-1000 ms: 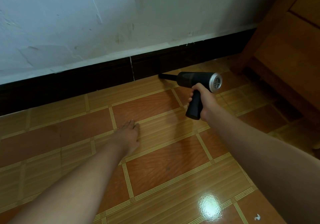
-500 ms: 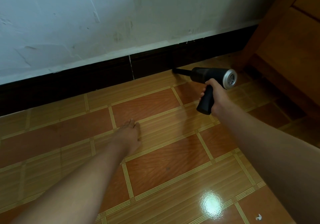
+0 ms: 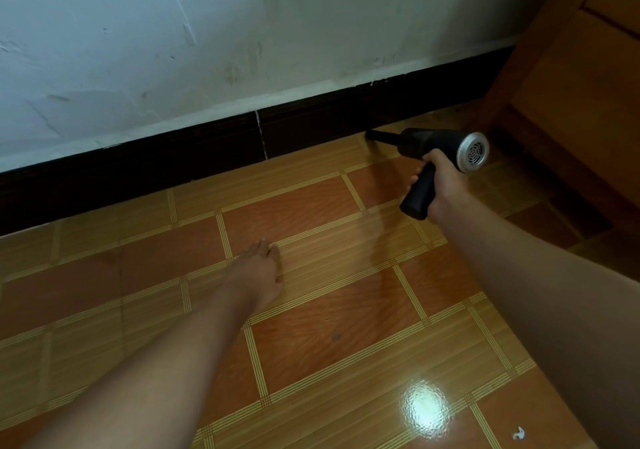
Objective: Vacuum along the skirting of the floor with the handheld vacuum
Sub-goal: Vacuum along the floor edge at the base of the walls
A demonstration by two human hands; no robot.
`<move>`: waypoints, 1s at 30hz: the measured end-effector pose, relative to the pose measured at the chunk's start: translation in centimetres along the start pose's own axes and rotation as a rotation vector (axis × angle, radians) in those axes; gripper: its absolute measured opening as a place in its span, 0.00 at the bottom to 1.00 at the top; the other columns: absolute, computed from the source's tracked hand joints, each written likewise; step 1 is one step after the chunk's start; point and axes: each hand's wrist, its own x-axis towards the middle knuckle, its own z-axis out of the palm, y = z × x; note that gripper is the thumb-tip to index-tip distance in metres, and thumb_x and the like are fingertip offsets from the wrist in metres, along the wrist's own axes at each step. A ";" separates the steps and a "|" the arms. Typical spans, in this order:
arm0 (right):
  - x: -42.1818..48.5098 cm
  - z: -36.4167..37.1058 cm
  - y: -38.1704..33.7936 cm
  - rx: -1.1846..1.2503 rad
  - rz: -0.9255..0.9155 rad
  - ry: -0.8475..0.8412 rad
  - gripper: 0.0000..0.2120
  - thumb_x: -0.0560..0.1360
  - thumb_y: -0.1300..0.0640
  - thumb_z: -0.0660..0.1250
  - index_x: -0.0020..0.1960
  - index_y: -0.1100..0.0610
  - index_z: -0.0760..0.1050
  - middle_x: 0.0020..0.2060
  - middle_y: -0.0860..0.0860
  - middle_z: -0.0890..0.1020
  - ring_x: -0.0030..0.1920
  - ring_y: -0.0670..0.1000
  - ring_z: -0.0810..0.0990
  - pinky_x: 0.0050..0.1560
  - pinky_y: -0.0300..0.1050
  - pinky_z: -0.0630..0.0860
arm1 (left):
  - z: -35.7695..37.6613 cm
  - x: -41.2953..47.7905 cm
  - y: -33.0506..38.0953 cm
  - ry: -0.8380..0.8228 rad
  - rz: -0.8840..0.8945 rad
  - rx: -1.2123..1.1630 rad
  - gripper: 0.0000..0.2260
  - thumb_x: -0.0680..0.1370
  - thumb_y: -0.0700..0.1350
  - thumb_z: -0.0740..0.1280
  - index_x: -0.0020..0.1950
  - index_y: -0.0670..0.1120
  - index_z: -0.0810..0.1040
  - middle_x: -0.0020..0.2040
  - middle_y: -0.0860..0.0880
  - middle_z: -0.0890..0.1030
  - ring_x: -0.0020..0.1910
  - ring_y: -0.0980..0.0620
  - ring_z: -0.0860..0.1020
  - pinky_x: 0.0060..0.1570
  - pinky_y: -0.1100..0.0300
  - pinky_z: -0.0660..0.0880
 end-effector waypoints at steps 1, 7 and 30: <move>0.1 0.0 0.0 0.005 -0.010 0.006 0.06 0.72 0.62 0.65 0.37 0.58 0.71 0.28 0.51 0.74 0.25 0.48 0.71 0.30 0.39 0.72 | 0.0 0.0 0.0 -0.002 0.000 -0.004 0.30 0.81 0.48 0.57 0.78 0.40 0.46 0.78 0.39 0.46 0.78 0.44 0.48 0.76 0.55 0.48; 0.5 0.1 -0.2 0.031 -0.043 0.049 0.06 0.72 0.63 0.65 0.36 0.59 0.70 0.28 0.51 0.73 0.25 0.48 0.71 0.30 0.40 0.72 | 0.2 0.1 0.0 -0.006 -0.005 -0.008 0.31 0.81 0.48 0.57 0.78 0.40 0.46 0.78 0.39 0.46 0.78 0.44 0.48 0.76 0.54 0.49; -0.6 0.0 1.5 0.013 0.027 -0.054 0.04 0.71 0.62 0.66 0.39 0.58 0.72 0.28 0.50 0.74 0.24 0.47 0.72 0.30 0.40 0.72 | 0.5 0.5 -0.1 -0.008 -0.016 -0.002 0.30 0.81 0.48 0.56 0.78 0.40 0.46 0.78 0.38 0.46 0.78 0.43 0.48 0.76 0.54 0.48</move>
